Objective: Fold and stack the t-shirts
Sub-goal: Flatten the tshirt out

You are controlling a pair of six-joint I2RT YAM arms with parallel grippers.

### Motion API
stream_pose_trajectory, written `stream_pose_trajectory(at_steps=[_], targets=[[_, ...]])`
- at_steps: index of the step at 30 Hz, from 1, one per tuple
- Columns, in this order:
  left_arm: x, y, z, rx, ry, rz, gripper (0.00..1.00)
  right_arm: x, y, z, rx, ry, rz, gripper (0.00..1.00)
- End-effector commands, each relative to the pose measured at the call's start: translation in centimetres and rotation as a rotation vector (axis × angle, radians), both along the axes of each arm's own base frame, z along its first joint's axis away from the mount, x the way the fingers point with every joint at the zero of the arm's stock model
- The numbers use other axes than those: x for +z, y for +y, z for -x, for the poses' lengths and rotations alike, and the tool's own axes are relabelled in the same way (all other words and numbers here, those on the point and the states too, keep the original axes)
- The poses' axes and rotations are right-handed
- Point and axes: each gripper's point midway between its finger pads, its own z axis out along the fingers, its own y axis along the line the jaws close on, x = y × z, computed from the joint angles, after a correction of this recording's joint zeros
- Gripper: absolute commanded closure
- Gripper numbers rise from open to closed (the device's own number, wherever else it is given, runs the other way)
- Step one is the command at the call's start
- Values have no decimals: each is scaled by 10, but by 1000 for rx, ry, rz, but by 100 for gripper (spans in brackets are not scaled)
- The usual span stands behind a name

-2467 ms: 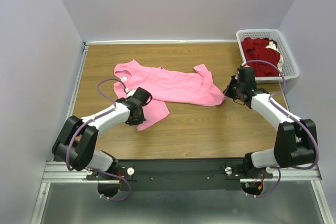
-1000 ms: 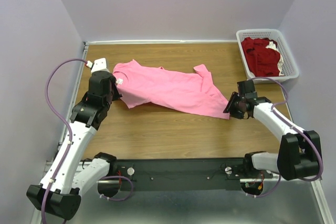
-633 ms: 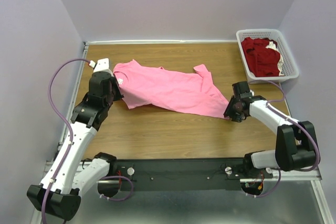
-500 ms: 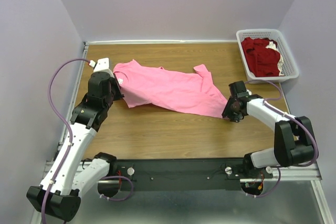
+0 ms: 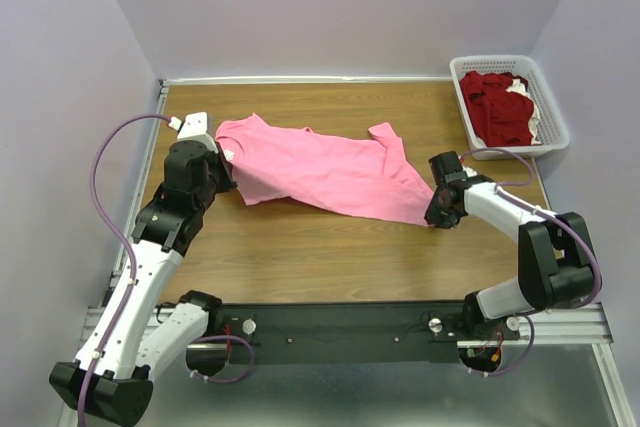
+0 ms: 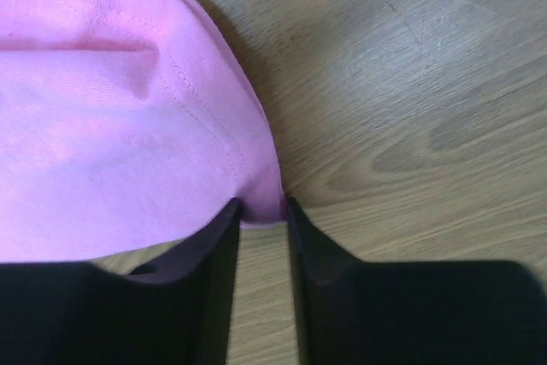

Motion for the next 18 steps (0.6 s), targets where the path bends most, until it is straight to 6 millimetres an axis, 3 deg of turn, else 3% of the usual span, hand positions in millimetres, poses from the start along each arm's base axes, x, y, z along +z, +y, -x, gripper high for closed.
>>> stream_pose_trajectory(at_steps=[1,4,7,10,11,13,14,15,16,17,18], targets=[[8,-2,-1,-24,-35,3,100,-17,-16,20,-40,81,83,72],[9,-4,-3,-32,-35,2,100,-19,-18,21,-40,87,93,87],[5,0,-11,-5,-39,-10,100,-11,-17,7,-25,58,100,99],[1,6,-31,23,-33,-39,100,18,-6,-33,0,-41,74,99],[4,11,-44,39,-25,-54,100,41,2,-61,12,-113,57,99],[19,19,-63,67,-48,-60,100,69,13,-92,30,-190,27,99],[50,22,-74,84,-106,-52,100,83,16,-106,40,-228,21,99],[54,30,-89,117,-101,-59,100,119,23,-139,58,-323,12,99],[69,35,-98,134,-124,-56,100,138,25,-152,65,-366,17,99],[112,40,-106,155,-209,-39,100,158,27,-165,73,-409,20,99],[122,49,-118,182,-217,-37,100,211,32,-193,89,-530,18,99]])
